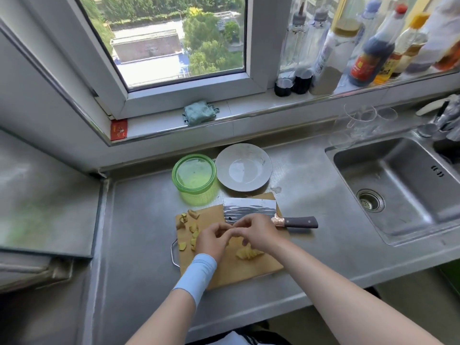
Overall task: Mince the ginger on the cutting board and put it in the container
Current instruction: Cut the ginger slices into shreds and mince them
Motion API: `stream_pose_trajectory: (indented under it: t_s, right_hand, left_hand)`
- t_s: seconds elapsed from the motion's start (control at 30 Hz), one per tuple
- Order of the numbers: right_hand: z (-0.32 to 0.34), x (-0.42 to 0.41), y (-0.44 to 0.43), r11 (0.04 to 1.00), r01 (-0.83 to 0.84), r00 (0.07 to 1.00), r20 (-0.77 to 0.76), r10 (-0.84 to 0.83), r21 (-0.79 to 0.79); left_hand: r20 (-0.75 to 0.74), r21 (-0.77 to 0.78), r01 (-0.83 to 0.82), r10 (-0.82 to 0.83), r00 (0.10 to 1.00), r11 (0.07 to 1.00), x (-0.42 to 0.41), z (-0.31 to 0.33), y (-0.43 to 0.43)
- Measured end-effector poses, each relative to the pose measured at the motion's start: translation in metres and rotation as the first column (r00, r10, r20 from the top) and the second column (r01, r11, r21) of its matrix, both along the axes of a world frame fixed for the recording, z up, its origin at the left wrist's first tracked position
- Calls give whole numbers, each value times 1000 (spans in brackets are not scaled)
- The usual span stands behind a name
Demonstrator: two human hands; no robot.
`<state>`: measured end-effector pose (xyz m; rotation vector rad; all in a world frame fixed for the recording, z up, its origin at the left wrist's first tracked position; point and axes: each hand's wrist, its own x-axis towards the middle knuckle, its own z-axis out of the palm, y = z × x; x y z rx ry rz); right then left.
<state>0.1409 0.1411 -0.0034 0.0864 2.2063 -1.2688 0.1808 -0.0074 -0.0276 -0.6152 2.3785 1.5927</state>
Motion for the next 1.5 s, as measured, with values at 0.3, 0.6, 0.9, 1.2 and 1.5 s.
stream_pose_trajectory:
  t_s: [0.3, 0.6, 0.9, 1.2, 1.5]
  right_hand:
    - [-25, -22, -85, 945, -221, 956, -139, 258, 240]
    - [-32, -30, -118, 745, -326, 733, -342, 588, 582]
    - [-39, -34, -138, 690, -428, 704, -264, 660, 584]
    - [-36, -39, -130, 920, -163, 936, -238, 258, 357]
    - [-29, -31, -129, 918, -115, 924, -299, 239, 380]
  left_hand:
    - [57, -466, -5, 36, 998, 885, 23, -15, -106]
    - [128, -489, 198, -155, 980, 849, 26, -37, -138]
    - [77, -457, 197, -182, 980, 867, 16, -36, -139]
    - [26, -326, 164, -164, 986, 931, 17, -43, -141]
    - [50, -86, -58, 62, 997, 995, 13, -32, -144]
